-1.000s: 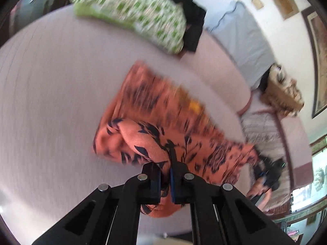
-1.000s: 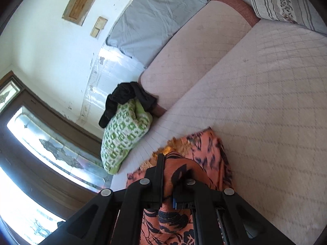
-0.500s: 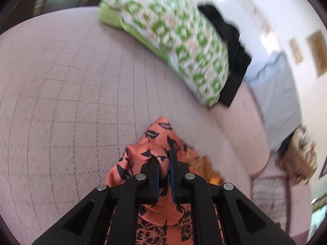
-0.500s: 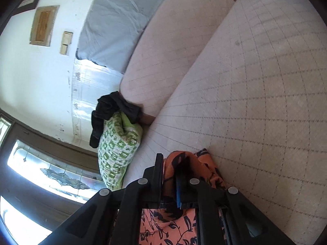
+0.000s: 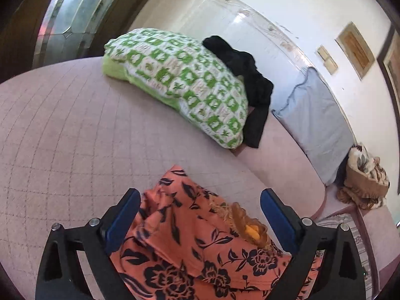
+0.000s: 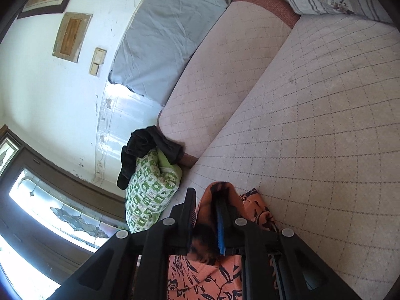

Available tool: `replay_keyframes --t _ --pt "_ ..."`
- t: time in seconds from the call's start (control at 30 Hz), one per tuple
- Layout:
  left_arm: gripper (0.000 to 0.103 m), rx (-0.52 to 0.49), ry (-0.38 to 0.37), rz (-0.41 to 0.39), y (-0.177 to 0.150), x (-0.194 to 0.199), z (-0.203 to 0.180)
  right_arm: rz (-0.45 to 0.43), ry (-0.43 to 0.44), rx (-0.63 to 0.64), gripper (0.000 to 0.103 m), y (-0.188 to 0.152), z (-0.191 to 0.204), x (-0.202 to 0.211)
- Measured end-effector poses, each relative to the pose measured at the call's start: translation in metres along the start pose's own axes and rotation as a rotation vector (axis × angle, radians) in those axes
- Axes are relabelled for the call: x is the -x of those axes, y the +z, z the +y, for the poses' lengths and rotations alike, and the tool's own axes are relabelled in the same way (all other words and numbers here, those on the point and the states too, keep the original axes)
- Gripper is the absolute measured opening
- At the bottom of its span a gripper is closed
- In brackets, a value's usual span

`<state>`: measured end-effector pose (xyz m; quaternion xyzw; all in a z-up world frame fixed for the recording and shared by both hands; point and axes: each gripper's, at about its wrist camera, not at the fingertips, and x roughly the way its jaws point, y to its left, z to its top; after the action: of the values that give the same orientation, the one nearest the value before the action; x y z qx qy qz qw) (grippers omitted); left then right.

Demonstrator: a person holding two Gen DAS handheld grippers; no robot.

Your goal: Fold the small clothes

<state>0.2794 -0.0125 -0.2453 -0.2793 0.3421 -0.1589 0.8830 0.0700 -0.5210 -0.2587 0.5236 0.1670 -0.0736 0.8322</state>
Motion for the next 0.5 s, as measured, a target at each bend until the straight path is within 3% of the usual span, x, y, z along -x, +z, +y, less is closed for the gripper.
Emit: replay_keyframes --t 0.03,0.07,0.1,0.17,0.2,0.23,0.27,0.3,0.37,0.43,0.5 --pt "0.097 0.038 0.017 0.009 0.001 0.000 0.010 -0.040 -0.004 -0.012 0.034 0.000 -0.001 0.008" --pt "0.097 0.072 0.025 0.018 0.001 0.000 0.018 -0.075 0.002 -0.041 0.074 0.002 -0.005 0.018" --pt "0.097 0.096 0.033 0.025 -0.001 0.003 0.026 -0.108 0.009 -0.074 0.093 0.003 -0.007 0.028" --pt "0.097 0.136 0.108 0.041 0.002 0.008 0.042 -0.178 -0.023 -0.045 0.093 0.000 0.001 0.046" --pt "0.097 0.134 0.166 0.056 0.001 0.007 0.045 -0.126 -0.055 0.061 0.092 -0.004 0.018 0.043" --pt "0.096 0.127 0.226 0.084 -0.001 0.007 0.049 -0.064 -0.086 0.149 0.091 -0.010 0.033 0.037" --pt "0.095 0.126 0.255 0.112 -0.002 0.006 0.051 0.025 -0.107 0.235 0.083 -0.021 0.050 0.026" --pt "0.095 0.137 0.246 0.123 -0.003 0.005 0.053 0.122 -0.096 0.301 0.062 -0.042 0.063 0.009" --pt "0.095 0.152 0.221 0.126 -0.002 0.008 0.053 0.334 -0.096 0.410 0.041 -0.095 0.081 -0.031" --pt "0.095 0.117 0.230 0.122 0.000 0.009 0.047 0.529 -0.117 0.514 0.038 -0.155 0.093 -0.070" --pt "0.095 0.074 0.253 0.121 0.000 0.006 0.044 0.641 -0.150 0.597 0.037 -0.199 0.103 -0.101"
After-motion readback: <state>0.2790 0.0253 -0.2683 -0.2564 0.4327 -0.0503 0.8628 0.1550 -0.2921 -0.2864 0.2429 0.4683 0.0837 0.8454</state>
